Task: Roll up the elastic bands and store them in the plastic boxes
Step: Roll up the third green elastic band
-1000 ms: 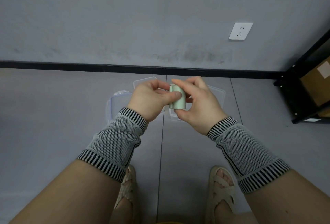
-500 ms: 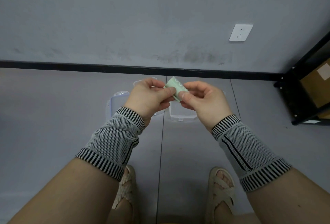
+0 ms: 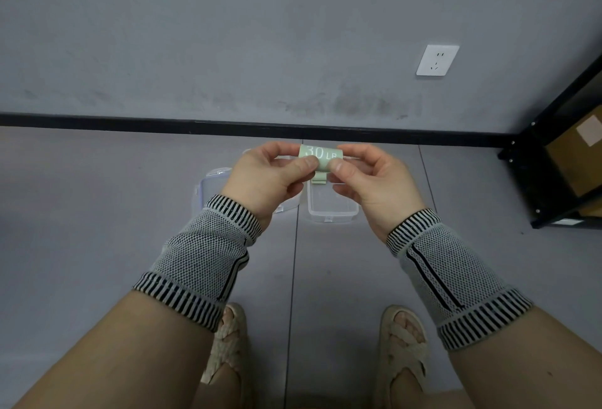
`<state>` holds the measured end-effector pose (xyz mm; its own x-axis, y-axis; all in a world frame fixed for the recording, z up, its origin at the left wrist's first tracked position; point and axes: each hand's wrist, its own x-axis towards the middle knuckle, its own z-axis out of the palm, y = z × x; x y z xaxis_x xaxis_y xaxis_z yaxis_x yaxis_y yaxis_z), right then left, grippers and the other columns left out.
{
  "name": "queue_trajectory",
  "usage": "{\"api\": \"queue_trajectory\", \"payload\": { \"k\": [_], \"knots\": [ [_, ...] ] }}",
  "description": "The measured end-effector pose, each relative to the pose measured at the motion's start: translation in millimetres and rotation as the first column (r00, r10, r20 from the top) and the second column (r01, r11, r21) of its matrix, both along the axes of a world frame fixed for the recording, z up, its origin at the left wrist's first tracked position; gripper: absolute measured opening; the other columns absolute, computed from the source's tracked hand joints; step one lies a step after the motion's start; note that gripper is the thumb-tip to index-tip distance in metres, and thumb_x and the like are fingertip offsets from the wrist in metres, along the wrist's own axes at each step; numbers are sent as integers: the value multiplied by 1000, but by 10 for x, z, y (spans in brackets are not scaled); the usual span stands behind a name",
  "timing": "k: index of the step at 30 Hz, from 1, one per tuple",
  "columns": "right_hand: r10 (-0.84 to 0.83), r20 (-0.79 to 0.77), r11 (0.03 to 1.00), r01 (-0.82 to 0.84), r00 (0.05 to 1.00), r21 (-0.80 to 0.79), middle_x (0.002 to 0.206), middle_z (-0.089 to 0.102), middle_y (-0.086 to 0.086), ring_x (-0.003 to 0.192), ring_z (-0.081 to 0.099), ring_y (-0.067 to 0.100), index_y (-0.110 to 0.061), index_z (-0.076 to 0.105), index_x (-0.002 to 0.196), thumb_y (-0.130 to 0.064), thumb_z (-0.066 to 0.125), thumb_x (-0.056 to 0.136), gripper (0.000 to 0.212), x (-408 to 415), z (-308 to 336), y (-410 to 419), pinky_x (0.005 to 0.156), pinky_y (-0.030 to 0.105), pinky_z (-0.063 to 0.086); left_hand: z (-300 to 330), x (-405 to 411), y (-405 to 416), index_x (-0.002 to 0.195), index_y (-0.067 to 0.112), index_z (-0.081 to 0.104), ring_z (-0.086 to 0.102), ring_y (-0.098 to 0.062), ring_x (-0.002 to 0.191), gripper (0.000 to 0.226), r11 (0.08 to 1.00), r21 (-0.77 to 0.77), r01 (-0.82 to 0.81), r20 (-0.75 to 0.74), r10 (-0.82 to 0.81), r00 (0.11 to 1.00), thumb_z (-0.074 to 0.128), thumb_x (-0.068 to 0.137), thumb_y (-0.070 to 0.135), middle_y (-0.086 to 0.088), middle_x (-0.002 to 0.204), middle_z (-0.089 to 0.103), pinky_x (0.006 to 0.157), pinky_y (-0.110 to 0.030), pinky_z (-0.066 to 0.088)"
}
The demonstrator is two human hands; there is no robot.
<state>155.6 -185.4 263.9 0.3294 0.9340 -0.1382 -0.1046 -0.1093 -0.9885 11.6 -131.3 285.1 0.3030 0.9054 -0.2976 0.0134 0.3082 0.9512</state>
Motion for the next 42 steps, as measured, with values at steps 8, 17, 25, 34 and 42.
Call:
{"api": "queue_trajectory", "payload": {
  "k": [8, 17, 25, 34, 42],
  "knots": [
    [12, 14, 999, -13, 1000, 52, 74, 71, -6, 73, 67, 10, -16, 66, 99, -4, 66, 85, 19, 9, 22, -5, 77, 27, 56, -17, -4, -2, 100, 12, 61, 68, -13, 79, 22, 999, 1, 32, 17, -32, 999, 70, 80, 8, -5, 85, 71, 69, -24, 53],
    [-1, -9, 997, 2, 1000, 75, 72, 70, -8, 74, 66, 9, -18, 67, 101, -5, 67, 84, 22, -4, 0, -2, 77, 28, 55, -23, -23, 2, 93, 16, 61, 67, -12, 76, 18, 997, 35, 68, 0, -68, 998, 69, 80, 8, -2, 80, 71, 72, -27, 54],
    [-21, -75, 997, 27, 997, 79, 78, 71, 0, 74, 66, 11, -20, 67, 106, -7, 70, 82, 28, -27, -7, 8, 74, 28, 54, -25, -15, -2, 88, 18, 60, 67, -11, 71, 16, 997, 59, 55, 20, -56, 998, 70, 80, 8, -2, 76, 70, 73, -29, 53],
    [-34, -162, 997, 46, 986, 69, 77, 68, 0, 74, 63, 13, -25, 69, 99, -10, 70, 82, 23, -52, 92, -15, 74, 28, 53, 55, 10, -119, 91, 18, 60, 65, -13, 75, 19, 993, 116, -2, 5, 1, 1000, 71, 79, 8, 3, 74, 71, 69, -27, 50],
    [-53, -94, 998, 50, 994, -41, 79, 67, 4, 66, 60, 10, -20, 68, 102, -15, 70, 84, 19, 145, 136, 146, 73, 27, 54, 13, 230, -7, 90, 21, 61, 67, -13, 80, 14, 998, 63, -27, -53, 31, 998, 71, 81, 15, -3, 86, 70, 71, -26, 51]
  ]
}}
